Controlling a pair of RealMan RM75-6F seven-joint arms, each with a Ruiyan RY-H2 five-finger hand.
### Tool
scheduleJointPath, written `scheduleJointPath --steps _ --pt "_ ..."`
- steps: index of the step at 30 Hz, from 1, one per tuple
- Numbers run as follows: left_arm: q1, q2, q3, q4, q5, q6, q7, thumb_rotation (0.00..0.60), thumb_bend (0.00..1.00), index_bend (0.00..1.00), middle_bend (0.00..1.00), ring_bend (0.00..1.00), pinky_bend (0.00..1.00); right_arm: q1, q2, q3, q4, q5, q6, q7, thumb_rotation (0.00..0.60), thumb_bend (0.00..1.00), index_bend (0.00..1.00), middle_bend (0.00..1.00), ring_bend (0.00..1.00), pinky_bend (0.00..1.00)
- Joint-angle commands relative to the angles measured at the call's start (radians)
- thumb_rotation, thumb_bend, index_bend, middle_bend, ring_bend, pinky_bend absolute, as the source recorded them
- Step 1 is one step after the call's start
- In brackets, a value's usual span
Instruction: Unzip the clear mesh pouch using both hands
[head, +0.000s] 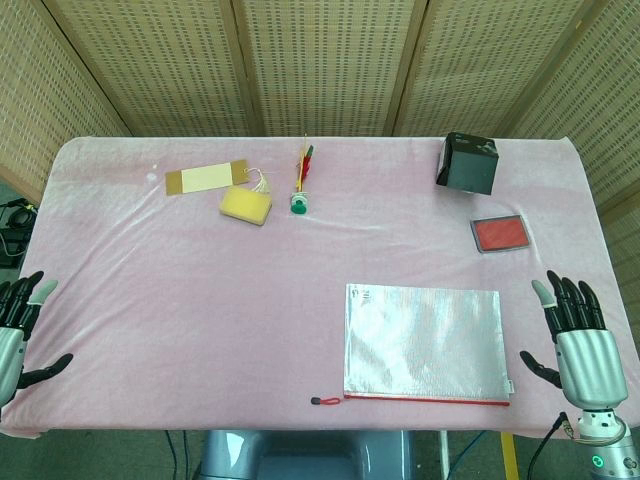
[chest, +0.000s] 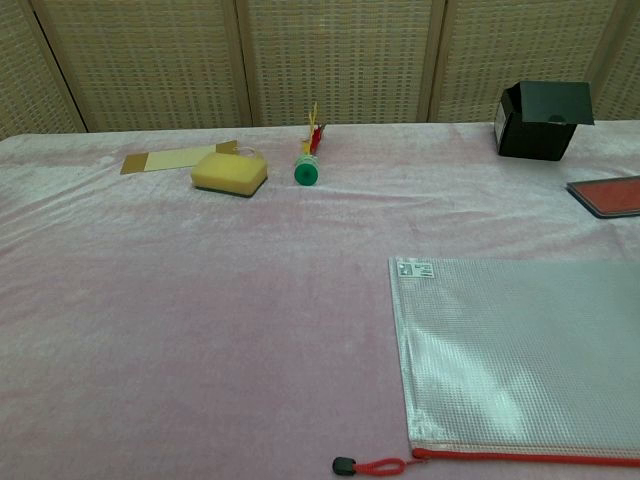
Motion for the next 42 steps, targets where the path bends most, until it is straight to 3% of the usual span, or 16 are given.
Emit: scheduleJointPath --steps 1,6,8,9,10,12,14,15,19,29,34,38,42 --pt "0.000 0.001 -0.001 0.001 -0.001 0.000 -0.003 0.600 0.00 0.00 0.00 0.00 0.00 0.002 0.001 -0.002 0.000 -0.003 -0.004 0.001 0.600 0.00 0.00 0.00 0.00 0.00" --pt "0.000 -0.003 0.000 0.002 -0.001 -0.004 0.007 0.600 0.00 0.00 0.00 0.00 0.00 0.032 0.006 -0.011 0.004 -0.018 -0.057 0.008 0.600 0.00 0.00 0.04 0.03 0.00" --pt "-0.002 -0.006 -0.004 0.002 -0.005 -0.006 0.011 0.600 0.00 0.00 0.00 0.00 0.00 0.064 -0.001 -0.005 0.024 -0.044 -0.085 0.024 0.600 0.00 0.00 0.27 0.26 0.00" --pt "-0.003 -0.008 -0.006 0.003 -0.008 -0.007 0.014 0.600 0.00 0.00 0.00 0.00 0.00 0.088 -0.001 -0.003 0.041 -0.063 -0.109 0.030 0.600 0.00 0.01 0.42 0.43 0.09" --pt "-0.006 -0.011 -0.009 0.003 -0.013 -0.012 0.019 0.600 0.00 0.00 0.00 0.00 0.00 0.138 0.010 -0.003 0.062 -0.096 -0.172 0.036 0.600 0.00 0.01 0.50 0.51 0.20" --pt "-0.010 -0.016 -0.016 0.005 -0.022 -0.014 0.028 0.600 0.00 0.00 0.00 0.00 0.00 0.203 0.034 -0.001 0.059 -0.109 -0.265 0.077 0.600 0.00 0.02 0.70 0.74 0.71" --pt "-0.014 -0.023 -0.023 0.008 -0.032 -0.018 0.039 0.600 0.00 0.00 0.00 0.00 0.00 0.266 0.054 0.002 0.045 -0.111 -0.352 0.139 0.600 0.00 0.08 0.83 0.88 0.96" --pt "-0.016 -0.025 -0.026 0.009 -0.038 -0.021 0.043 0.600 0.00 0.00 0.00 0.00 0.00 0.293 0.061 0.003 0.038 -0.112 -0.390 0.167 0.600 0.00 0.12 0.87 0.92 1.00" --pt "-0.029 -0.034 -0.036 0.011 -0.069 -0.048 0.059 0.600 0.00 0.00 0.00 0.00 0.00 0.424 0.068 0.011 -0.002 -0.093 -0.586 0.228 0.600 0.00 0.19 0.91 0.96 1.00" --pt "-0.049 -0.057 -0.047 0.022 -0.124 -0.092 0.102 0.600 0.00 0.00 0.00 0.00 0.00 0.633 -0.050 0.017 -0.103 0.064 -0.946 0.138 0.600 0.02 0.34 0.93 0.98 1.00" --pt "-0.053 -0.057 -0.049 0.023 -0.133 -0.098 0.102 0.600 0.00 0.00 0.00 0.00 0.00 0.671 -0.156 0.010 -0.088 0.155 -0.989 0.031 0.600 0.10 0.37 0.94 0.98 1.00" --pt "-0.056 -0.053 -0.050 0.025 -0.136 -0.104 0.096 0.600 0.00 0.00 0.00 0.00 0.00 0.677 -0.210 -0.006 -0.072 0.174 -0.975 -0.016 0.600 0.20 0.42 0.94 0.98 1.00" --pt "-0.057 -0.049 -0.050 0.025 -0.137 -0.105 0.085 0.600 0.00 0.00 0.00 0.00 0.00 0.684 -0.251 -0.025 -0.055 0.192 -0.972 -0.048 0.600 0.24 0.43 0.94 0.98 1.00"
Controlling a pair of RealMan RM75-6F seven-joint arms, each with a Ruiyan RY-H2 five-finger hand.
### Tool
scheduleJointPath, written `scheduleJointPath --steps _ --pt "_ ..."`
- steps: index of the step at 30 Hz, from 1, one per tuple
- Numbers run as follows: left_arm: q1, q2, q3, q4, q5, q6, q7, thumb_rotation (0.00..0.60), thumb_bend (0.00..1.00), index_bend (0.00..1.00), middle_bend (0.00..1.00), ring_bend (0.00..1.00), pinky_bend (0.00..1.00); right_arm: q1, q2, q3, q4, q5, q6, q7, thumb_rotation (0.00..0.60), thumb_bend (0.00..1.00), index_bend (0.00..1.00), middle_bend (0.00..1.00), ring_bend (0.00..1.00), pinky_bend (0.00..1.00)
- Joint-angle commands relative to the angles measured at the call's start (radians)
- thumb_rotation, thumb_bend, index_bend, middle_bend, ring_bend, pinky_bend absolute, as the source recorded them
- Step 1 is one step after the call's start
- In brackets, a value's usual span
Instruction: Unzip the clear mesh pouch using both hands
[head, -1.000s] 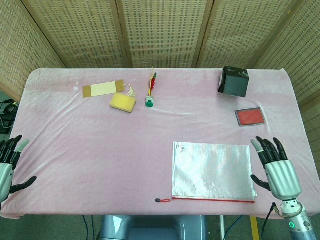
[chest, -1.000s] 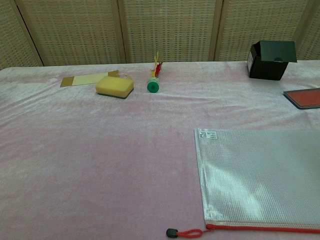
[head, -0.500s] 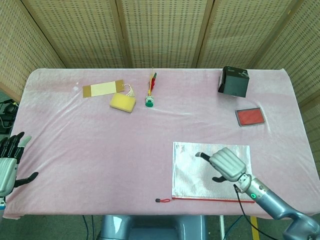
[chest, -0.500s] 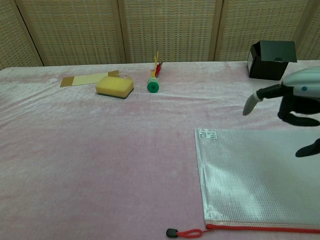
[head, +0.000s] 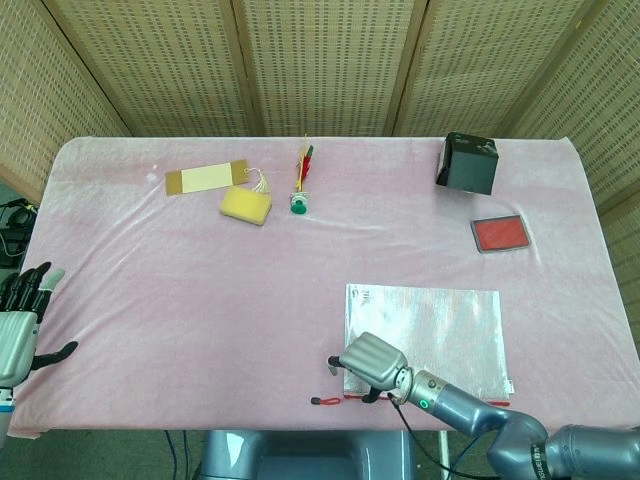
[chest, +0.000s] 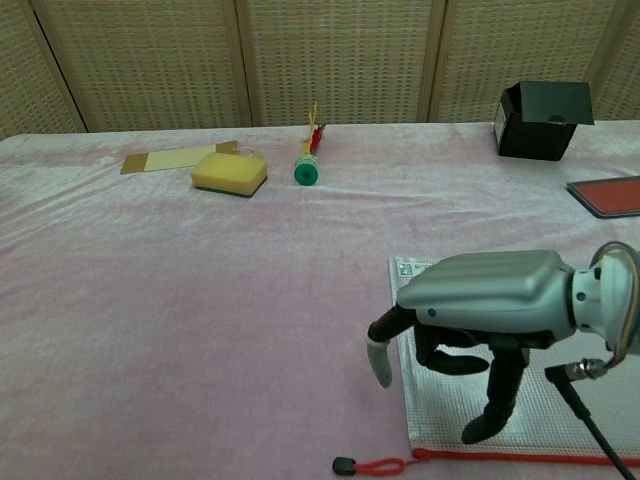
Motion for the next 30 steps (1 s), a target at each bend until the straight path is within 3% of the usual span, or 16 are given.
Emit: scheduleJointPath --steps 1,19,23,30 --pt "0.000 0.002 0.001 0.000 0.001 0.000 -0.003 0.600 0.00 0.00 0.00 0.00 0.00 0.009 -0.029 -0.015 0.011 0.023 0.001 -0.021 0.600 0.24 0.44 0.94 0.98 1.00" --pt "-0.006 0.000 0.001 0.001 -0.008 -0.006 0.000 0.600 0.00 0.00 0.00 0.00 0.00 0.061 -0.200 -0.042 0.087 0.189 0.018 -0.157 0.600 0.39 0.50 0.94 0.98 1.00" --pt "-0.006 0.001 0.001 0.001 -0.010 -0.005 -0.001 0.600 0.00 0.00 0.00 0.00 0.00 0.070 -0.216 -0.048 0.091 0.210 0.027 -0.172 0.600 0.45 0.50 0.94 0.98 1.00" --pt "-0.007 0.003 0.003 0.001 -0.010 -0.007 -0.004 0.600 0.00 0.00 0.00 0.00 0.00 0.077 -0.226 -0.065 0.097 0.233 0.042 -0.190 0.600 0.45 0.51 0.94 0.98 1.00"
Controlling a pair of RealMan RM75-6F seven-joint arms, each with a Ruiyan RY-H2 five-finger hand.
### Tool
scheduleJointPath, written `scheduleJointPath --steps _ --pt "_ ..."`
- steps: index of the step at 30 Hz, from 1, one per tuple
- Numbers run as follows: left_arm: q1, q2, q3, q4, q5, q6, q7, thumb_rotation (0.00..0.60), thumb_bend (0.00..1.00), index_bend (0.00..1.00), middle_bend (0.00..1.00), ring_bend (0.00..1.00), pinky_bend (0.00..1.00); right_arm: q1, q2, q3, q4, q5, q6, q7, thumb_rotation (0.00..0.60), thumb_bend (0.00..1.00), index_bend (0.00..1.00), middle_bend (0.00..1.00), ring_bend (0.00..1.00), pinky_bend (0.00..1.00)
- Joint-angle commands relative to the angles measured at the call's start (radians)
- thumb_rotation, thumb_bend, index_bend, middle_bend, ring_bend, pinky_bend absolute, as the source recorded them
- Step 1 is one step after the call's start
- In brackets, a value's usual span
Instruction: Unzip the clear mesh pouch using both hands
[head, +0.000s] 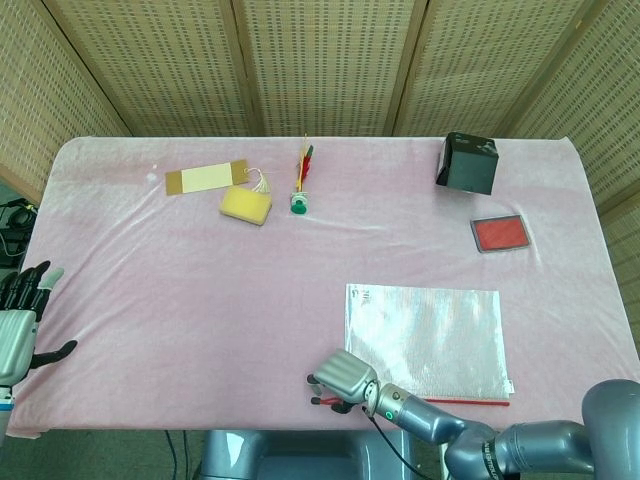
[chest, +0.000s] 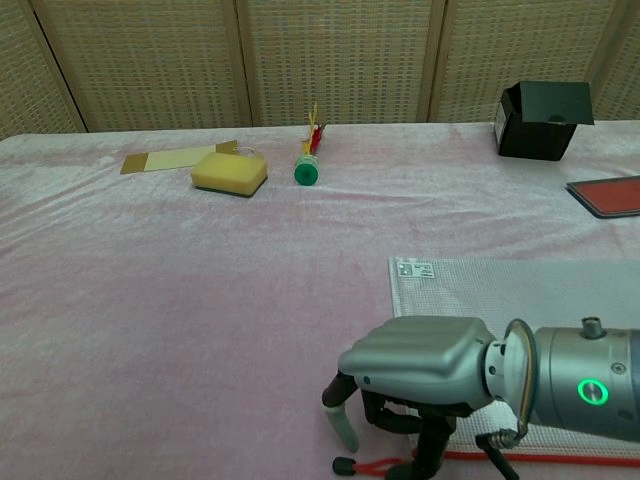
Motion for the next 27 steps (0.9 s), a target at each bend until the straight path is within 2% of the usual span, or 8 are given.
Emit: scheduleJointPath --steps 1,9,17,27 --pt "0.000 0.000 0.001 0.000 0.001 0.000 0.001 0.600 0.00 0.00 0.00 0.00 0.00 0.003 -0.002 -0.007 0.002 0.008 0.005 -0.005 0.600 0.45 0.51 0.94 0.98 1.00" --pt "-0.001 -0.001 0.002 -0.001 0.000 0.000 0.002 0.600 0.00 0.00 0.00 0.00 0.00 0.002 -0.005 -0.022 0.019 0.007 0.023 0.007 0.600 0.47 0.56 0.95 0.98 1.00" --pt "-0.001 -0.001 0.003 -0.001 0.002 0.001 0.003 0.600 0.00 0.00 0.00 0.00 0.00 0.007 -0.011 -0.037 0.032 0.013 0.015 0.018 0.600 0.47 0.56 0.95 0.98 1.00" --pt "-0.003 -0.001 0.004 0.000 0.002 0.000 -0.001 0.600 0.00 0.00 0.00 0.00 0.00 0.018 -0.018 -0.047 0.036 0.030 0.010 0.008 0.600 0.56 0.58 0.95 0.98 1.00"
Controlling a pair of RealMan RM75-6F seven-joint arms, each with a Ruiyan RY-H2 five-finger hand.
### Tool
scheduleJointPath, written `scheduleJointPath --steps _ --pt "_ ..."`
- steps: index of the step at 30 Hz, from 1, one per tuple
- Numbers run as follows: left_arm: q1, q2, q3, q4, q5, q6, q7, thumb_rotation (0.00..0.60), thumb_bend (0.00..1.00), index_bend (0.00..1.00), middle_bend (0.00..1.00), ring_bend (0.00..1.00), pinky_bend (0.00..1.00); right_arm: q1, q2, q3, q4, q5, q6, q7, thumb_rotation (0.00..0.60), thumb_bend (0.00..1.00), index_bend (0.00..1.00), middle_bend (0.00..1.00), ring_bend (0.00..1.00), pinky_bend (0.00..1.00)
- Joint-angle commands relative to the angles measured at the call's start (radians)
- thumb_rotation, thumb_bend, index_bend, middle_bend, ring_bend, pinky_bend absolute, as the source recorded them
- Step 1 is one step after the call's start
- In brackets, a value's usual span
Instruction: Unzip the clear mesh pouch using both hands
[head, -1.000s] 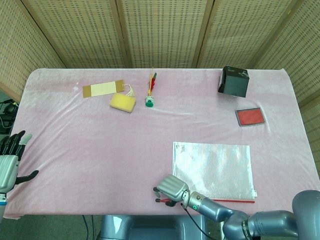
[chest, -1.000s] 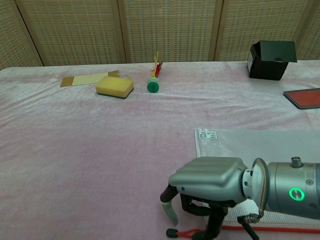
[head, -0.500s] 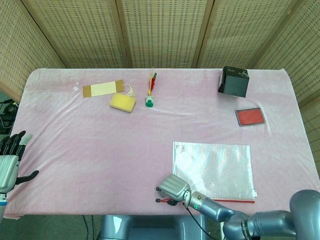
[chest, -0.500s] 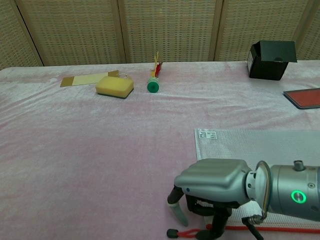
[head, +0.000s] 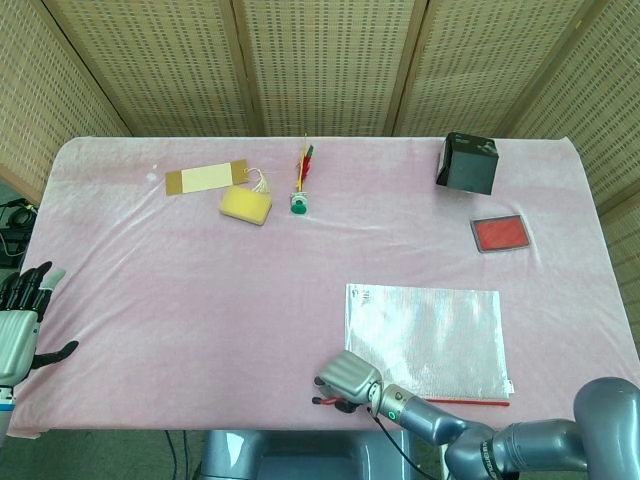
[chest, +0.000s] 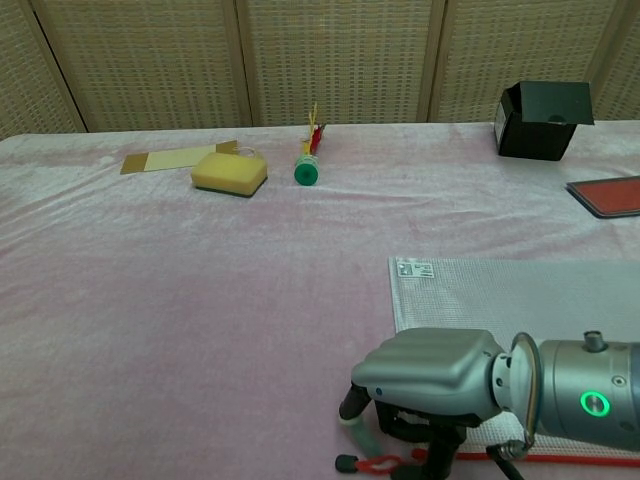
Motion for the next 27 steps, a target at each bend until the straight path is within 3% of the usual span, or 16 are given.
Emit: scheduleJointPath --steps 1,6,18,27 --pt "0.000 0.000 0.001 0.000 0.001 0.000 -0.001 0.600 0.00 0.00 0.00 0.00 0.00 0.001 -0.002 -0.002 0.001 0.000 0.001 0.004 0.600 0.57 0.58 0.95 0.98 1.00" --pt "-0.001 0.001 0.002 -0.001 0.001 -0.001 -0.002 0.600 0.00 0.00 0.00 0.00 0.00 0.001 -0.004 -0.006 0.004 -0.013 0.006 0.013 0.600 0.63 0.61 0.96 0.98 1.00" --pt "-0.002 0.000 0.002 0.000 -0.002 -0.004 -0.001 0.600 0.00 0.00 0.00 0.00 0.00 -0.021 0.015 0.004 -0.007 -0.084 0.046 0.107 0.600 0.65 0.75 0.97 0.98 1.00" --pt "-0.004 0.004 0.002 -0.001 -0.007 -0.011 -0.012 0.600 0.00 0.00 0.00 0.00 0.00 -0.023 0.098 0.071 -0.080 -0.144 0.074 0.278 0.600 0.65 0.77 0.97 0.98 1.00"
